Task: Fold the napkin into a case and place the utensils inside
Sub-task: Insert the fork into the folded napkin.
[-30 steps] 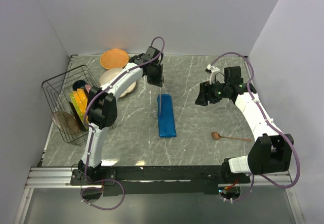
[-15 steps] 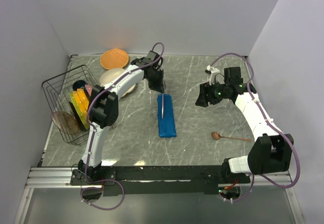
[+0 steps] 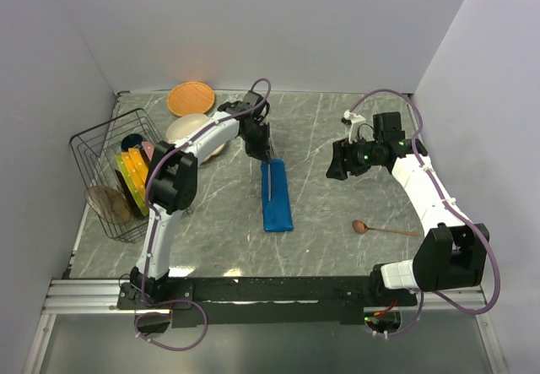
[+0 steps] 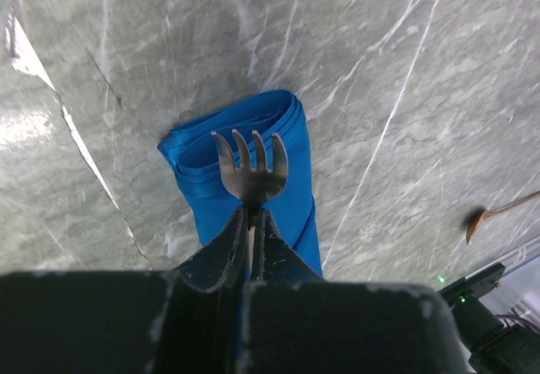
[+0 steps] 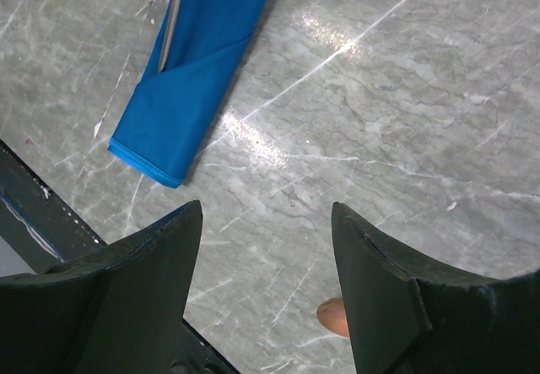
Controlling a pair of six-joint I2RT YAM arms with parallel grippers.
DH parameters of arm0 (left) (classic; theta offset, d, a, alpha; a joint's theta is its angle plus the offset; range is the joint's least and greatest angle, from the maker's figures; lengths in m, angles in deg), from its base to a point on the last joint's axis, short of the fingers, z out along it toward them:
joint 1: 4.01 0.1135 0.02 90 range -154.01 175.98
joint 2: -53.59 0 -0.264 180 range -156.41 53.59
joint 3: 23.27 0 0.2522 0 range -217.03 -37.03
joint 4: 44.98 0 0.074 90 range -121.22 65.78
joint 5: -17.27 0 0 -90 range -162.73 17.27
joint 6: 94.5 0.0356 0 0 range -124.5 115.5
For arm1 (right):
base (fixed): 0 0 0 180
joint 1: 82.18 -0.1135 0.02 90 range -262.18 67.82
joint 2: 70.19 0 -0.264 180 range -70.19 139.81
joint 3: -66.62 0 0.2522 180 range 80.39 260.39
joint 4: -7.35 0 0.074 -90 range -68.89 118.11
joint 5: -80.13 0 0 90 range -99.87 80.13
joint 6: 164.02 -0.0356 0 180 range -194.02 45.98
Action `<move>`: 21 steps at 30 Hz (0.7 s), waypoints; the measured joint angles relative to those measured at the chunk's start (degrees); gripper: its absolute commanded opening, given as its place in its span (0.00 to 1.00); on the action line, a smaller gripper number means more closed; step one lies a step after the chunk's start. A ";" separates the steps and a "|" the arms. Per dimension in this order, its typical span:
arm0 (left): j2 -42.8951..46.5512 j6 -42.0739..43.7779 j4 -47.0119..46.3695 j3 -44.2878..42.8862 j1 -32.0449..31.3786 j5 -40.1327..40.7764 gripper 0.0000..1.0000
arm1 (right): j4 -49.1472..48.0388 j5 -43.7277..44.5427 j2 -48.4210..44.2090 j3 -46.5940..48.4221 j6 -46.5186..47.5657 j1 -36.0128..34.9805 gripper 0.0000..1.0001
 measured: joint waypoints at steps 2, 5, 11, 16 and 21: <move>0.00 -0.31 0.02 0.59 0.00 -0.42 0.01 | 0.07 0.00 0.02 0.00 0.13 0.00 0.70; 0.00 -0.59 0.04 1.57 0.02 -1.05 0.01 | 0.13 -0.02 0.02 0.00 0.22 0.00 0.70; 0.02 -1.22 0.24 3.78 0.22 -2.08 0.01 | 0.15 -0.17 0.02 -0.02 0.31 0.00 0.71; 0.07 -1.88 0.68 4.50 0.26 -2.38 0.01 | 0.04 -0.42 0.00 -0.28 0.35 0.00 0.66; 0.31 -2.56 0.72 6.75 0.28 -2.93 0.01 | -1.84 -1.09 -1.57 -4.20 1.92 -1.22 0.47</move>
